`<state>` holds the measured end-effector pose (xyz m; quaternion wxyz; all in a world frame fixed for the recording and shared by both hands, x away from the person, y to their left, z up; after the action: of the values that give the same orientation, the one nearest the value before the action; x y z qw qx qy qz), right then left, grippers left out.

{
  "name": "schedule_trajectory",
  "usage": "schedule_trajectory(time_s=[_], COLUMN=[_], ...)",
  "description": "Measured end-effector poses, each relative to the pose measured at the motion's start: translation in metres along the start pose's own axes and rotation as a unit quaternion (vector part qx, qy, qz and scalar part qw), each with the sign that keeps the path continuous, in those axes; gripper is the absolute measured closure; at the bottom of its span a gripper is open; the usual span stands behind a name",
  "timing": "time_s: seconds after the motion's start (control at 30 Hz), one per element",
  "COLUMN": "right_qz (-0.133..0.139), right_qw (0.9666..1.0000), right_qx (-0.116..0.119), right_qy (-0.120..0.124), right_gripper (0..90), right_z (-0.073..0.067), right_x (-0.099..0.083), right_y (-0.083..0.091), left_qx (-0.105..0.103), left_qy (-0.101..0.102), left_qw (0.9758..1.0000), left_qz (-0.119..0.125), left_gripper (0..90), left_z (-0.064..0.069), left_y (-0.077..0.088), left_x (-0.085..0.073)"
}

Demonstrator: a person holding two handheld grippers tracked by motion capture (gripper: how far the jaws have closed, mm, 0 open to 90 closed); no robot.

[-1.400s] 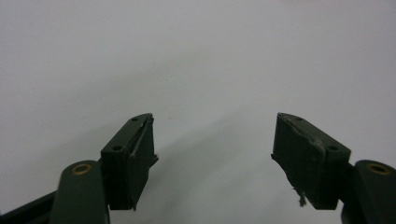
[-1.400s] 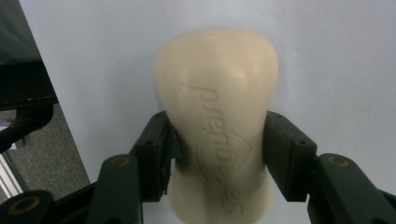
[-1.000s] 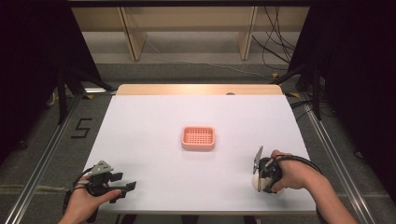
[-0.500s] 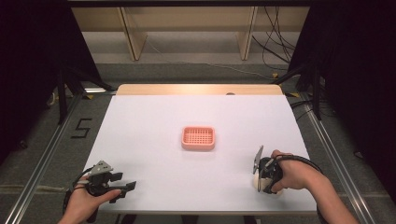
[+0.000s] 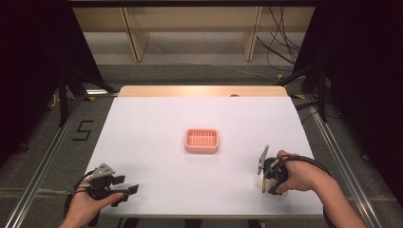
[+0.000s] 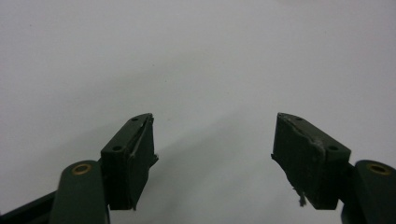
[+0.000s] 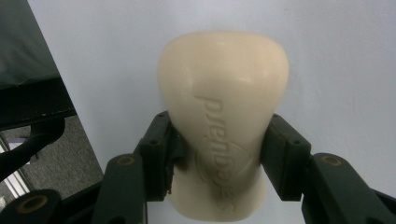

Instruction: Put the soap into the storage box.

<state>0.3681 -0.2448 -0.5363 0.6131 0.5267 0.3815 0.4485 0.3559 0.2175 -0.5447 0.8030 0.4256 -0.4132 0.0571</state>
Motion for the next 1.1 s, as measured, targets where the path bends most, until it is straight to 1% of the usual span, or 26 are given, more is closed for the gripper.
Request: schedule_trajectory(time_s=[0.03,0.07,0.1,0.13,0.17,0.2,0.27,0.3,0.33,0.43,0.53,0.57,0.6,0.73,0.77,0.8,0.83,0.87,0.9,0.93,0.97,1.0,1.03,1.07,1.1], right_qz=[-0.001,-0.003,-0.001,0.004,0.007,0.005,0.006,0.016,0.017,0.032,0.047,0.048,0.055,0.075,0.076,0.078,0.095,0.09,0.101,0.099,0.111,0.116,0.125,0.132,0.135], right_qw=[1.0,1.0,1.0,1.0,1.0,1.0,0.9999,0.9997,0.9996,0.9985,0.9977,0.9973,0.997,0.9951,0.9942,0.9942,0.993,0.9932,0.9918,0.992,0.9907,0.9896,0.9886,0.9879,0.9867], right_qx=[-0.004,-0.003,-0.004,-0.004,-0.005,-0.007,-0.01,-0.016,-0.017,-0.021,-0.022,-0.023,-0.022,-0.021,-0.022,-0.021,-0.023,-0.017,-0.022,-0.018,-0.018,-0.02,-0.027,-0.027,-0.025], right_qy=[-0.004,-0.002,-0.008,0.003,0.004,-0.004,-0.011,-0.007,-0.017,-0.039,-0.044,-0.051,-0.051,-0.06,-0.074,-0.07,-0.065,-0.072,-0.075,-0.076,-0.076,-0.083,-0.08,-0.076,-0.087], right_gripper=[50.6,50.7,50.7,50.7,50.7,50.7,50.6,50.6,50.7,50.7,50.7,50.7,50.7,50.7,50.7,50.7,50.7,50.7,50.7,50.7,50.7,50.7,50.7,50.6,50.7], right_z=[0.001,0.001,0.001,0.003,0.004,0.004,0.005,0.009,0.008,0.01,0.012,0.012,0.012,0.012,0.012,0.012,0.013,0.011,0.012,0.011,0.012,0.011,0.014,0.014,0.013], right_x=[0.0,-0.001,0.0,0.0,0.0,0.001,0.001,0.002,0.003,0.006,0.008,0.007,0.009,0.011,0.01,0.01,0.013,0.011,0.012,0.011,0.013,0.013,0.013,0.014,0.014], right_y=[0.0,0.001,0.002,0.001,0.002,0.003,0.005,0.005,0.006,0.01,0.012,0.013,0.013,0.016,0.018,0.018,0.017,0.018,0.019,0.019,0.019,0.02,0.02,0.02,0.021], left_qx=[0.001,0.001,0.001,0.001,0.002,0.001,0.001,0.001,-0.001,0.001,0.002,0.004,0.001,0.002,0.001,0.0,0.0,0.001,0.003,0.002,0.003,0.004,0.003,0.003,0.003], left_qy=[0.0,0.0,0.0,0.0,0.0,0.0,0.0,0.0,0.0,0.0,0.001,0.0,0.0,0.0,0.0,0.0,0.0,0.0,-0.004,-0.004,-0.004,-0.004,-0.004,-0.004,-0.004], left_qw=[1.0,1.0,1.0,1.0,1.0,1.0,1.0,1.0,1.0,1.0,1.0,1.0,1.0,1.0,1.0,1.0,1.0,1.0,1.0,1.0,1.0,1.0,1.0,1.0,1.0], left_qz=[0.002,0.003,0.003,0.002,0.002,0.002,0.003,0.003,-0.001,0.002,0.003,0.002,0.001,0.001,0.001,0.0,0.0,-0.001,-0.006,-0.006,-0.006,-0.006,-0.006,-0.005,-0.005], left_gripper=[29.1,29.1,29.1,29.1,29.1,29.1,29.1,29.1,29.1,29.1,29.0,29.1,29.1,29.1,29.1,29.1,29.1,29.1,29.1,29.1,29.1,29.1,29.1,29.0,29.1], left_z=[0.0,0.0,0.0,0.0,0.0,0.0,0.0,0.0,0.0,0.0,0.0,0.0,0.0,0.0,0.0,0.0,0.0,0.0,-0.001,-0.001,-0.001,-0.001,-0.001,-0.001,-0.001], left_y=[0.0,0.0,0.0,0.0,0.0,0.0,-0.001,0.0,0.0,0.0,0.0,0.0,0.0,-0.001,-0.001,0.0,0.0,0.0,0.0,0.0,0.0,0.0,0.0,0.0,0.0], left_x=[0.0,0.0,0.0,0.0,0.0,0.0,0.0,0.0,0.0,0.0,0.0,0.0,0.0,0.0,0.0,0.0,0.0,0.0,-0.001,-0.001,-0.001,-0.001,-0.001,-0.001,-0.001])
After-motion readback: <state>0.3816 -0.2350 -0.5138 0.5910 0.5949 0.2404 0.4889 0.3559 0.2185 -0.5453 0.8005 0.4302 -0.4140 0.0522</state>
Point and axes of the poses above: each handheld gripper's, and its own axes: y roughly backward along the jaws, x roughly out of its top, z roughly to its right, the point moved 10 cm from there along -y, roughly forward along the jaws, and after that the axes turned 9 degrees about -x, right-handed, at the moved point
